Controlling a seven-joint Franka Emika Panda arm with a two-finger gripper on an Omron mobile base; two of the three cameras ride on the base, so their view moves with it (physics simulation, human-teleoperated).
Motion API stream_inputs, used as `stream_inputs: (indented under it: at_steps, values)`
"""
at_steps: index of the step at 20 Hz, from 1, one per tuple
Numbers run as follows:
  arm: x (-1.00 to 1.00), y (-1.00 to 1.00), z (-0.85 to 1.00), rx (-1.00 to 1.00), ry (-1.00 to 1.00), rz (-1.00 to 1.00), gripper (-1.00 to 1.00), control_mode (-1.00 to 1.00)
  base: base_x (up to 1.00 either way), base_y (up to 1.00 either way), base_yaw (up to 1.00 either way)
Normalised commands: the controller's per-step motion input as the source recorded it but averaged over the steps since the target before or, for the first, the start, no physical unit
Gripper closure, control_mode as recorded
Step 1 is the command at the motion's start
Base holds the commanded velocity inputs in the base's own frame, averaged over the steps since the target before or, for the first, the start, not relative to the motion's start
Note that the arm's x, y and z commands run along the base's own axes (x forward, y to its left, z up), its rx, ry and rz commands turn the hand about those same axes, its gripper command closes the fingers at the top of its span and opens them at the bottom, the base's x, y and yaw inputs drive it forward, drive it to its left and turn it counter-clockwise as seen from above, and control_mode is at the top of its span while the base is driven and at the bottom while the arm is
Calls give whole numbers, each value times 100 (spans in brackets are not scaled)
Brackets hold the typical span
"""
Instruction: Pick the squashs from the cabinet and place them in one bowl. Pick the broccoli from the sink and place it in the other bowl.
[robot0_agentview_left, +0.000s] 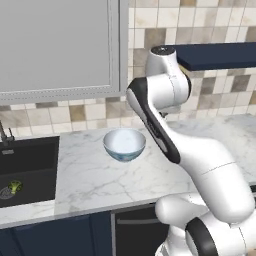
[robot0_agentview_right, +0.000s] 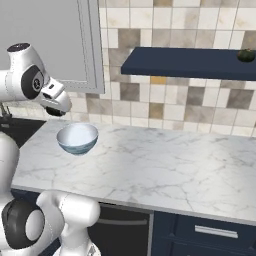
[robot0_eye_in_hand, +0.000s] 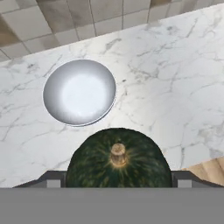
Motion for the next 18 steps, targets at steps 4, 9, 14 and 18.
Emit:
stream_inputs:
  at_steps: [4,9,14,18]
  values:
    - [90,26,-42,9,11,0,100,-100,0,0,0]
    - [81,8,-47,1,7,0,100,-100,0,0,0]
    - [50,7,-40,3,5,0,100,-100,0,0,0]
    - [31,5,-51,0,5,0,100,-100,0,0,0]
